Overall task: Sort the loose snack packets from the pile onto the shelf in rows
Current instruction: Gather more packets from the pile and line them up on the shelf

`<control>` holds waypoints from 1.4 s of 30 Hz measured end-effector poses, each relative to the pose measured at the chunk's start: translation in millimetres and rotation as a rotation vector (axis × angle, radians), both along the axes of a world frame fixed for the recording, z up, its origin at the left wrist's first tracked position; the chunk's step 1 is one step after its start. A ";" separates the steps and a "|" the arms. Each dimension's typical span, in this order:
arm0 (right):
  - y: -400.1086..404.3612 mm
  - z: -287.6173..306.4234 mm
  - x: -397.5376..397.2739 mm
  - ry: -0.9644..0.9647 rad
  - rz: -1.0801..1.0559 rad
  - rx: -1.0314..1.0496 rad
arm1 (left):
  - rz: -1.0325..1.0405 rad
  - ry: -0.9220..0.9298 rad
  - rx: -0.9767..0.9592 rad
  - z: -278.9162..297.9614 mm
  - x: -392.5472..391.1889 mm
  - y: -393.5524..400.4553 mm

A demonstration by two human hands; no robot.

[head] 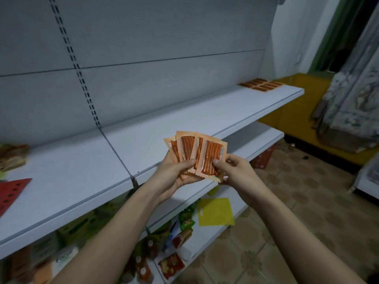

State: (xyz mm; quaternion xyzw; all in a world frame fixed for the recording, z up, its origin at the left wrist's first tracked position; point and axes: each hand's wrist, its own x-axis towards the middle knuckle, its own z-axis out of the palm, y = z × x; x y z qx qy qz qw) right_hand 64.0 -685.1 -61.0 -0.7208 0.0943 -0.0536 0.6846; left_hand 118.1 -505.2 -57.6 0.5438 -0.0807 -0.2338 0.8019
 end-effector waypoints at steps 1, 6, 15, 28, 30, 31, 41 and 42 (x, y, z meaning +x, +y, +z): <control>-12.3 -2.2 9.1 0.002 -0.009 -0.001 | -0.005 -0.001 -0.001 -2.6 9.8 -13.5; -76.9 -13.6 63.7 -0.018 -0.026 -0.074 | -0.012 -0.019 0.009 -14.8 66.6 -80.6; -233.6 -0.4 178.1 0.006 -0.048 -0.136 | -0.054 -0.062 -0.015 -9.6 186.6 -240.4; -457.4 -7.0 271.9 0.031 -0.159 -0.105 | -0.132 -0.075 0.052 -15.6 292.9 -476.8; -499.5 -8.0 284.9 0.016 -0.143 -0.077 | -0.132 -0.093 0.060 -15.0 305.0 -516.7; -522.5 -8.3 292.9 0.018 -0.125 -0.081 | -0.125 -0.104 0.060 -14.0 311.6 -536.9; -724.3 15.8 370.4 0.067 0.117 -0.068 | 0.050 -0.110 0.038 -6.4 357.5 -723.9; -735.0 17.7 380.6 0.069 0.130 -0.068 | 0.075 -0.107 0.032 -5.2 362.9 -734.8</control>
